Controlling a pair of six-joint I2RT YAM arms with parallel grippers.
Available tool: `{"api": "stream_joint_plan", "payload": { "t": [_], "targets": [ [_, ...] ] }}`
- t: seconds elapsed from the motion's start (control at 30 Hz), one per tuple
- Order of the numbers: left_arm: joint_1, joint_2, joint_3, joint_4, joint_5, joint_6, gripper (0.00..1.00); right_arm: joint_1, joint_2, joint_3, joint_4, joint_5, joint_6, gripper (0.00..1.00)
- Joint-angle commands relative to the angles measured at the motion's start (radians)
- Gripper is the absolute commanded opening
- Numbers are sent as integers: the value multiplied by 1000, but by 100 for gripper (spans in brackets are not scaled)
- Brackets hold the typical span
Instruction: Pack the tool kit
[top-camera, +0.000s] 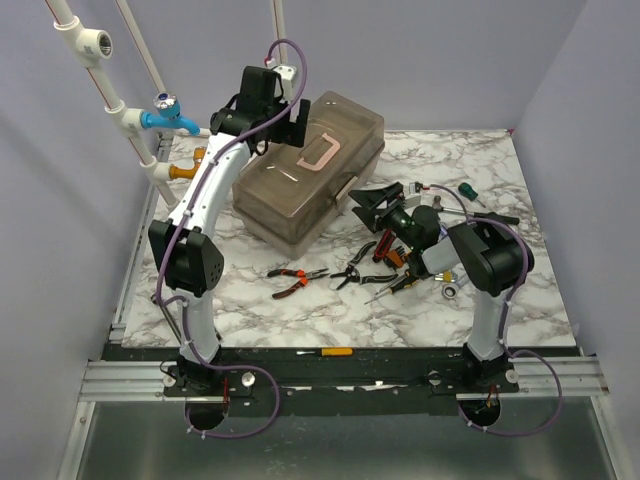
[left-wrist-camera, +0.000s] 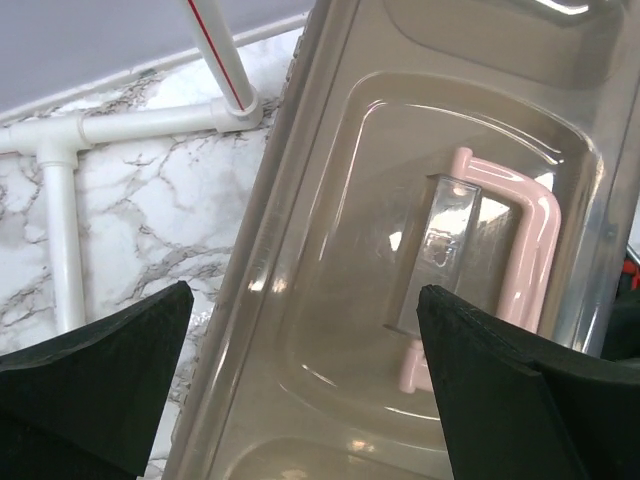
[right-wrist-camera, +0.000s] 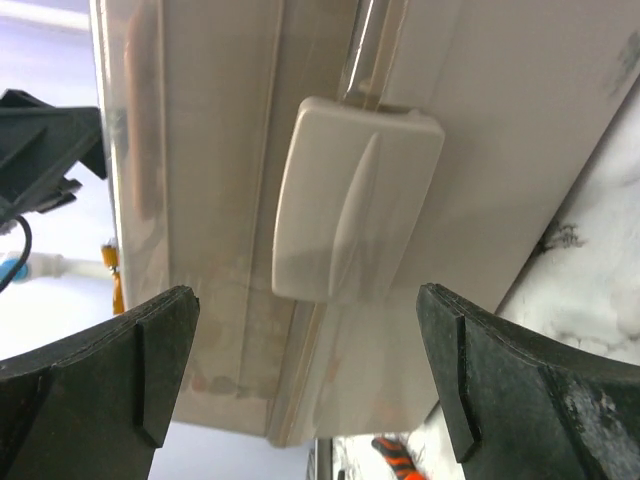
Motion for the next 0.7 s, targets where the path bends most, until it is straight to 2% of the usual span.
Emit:
{"api": "stream_joint_plan", "payload": {
  "t": [0.0,0.23,0.37,0.57,0.67],
  "targets": [
    [30,36,35,-35,129,-20,98,15,88,68,97,49,60,100],
    [42,78,32,-50,127,-28,98,17,132,129,21,52,23,100],
    [53,112,36,-58,159,-38,98,20,181,165,64,49,63,100],
    [54,142,10,-64,298,-84,98,23,177,214,-7,45,40,99],
    [48,89,-119,1,405,-137,96,23,166,213,-12,54,33,94]
  ]
}}
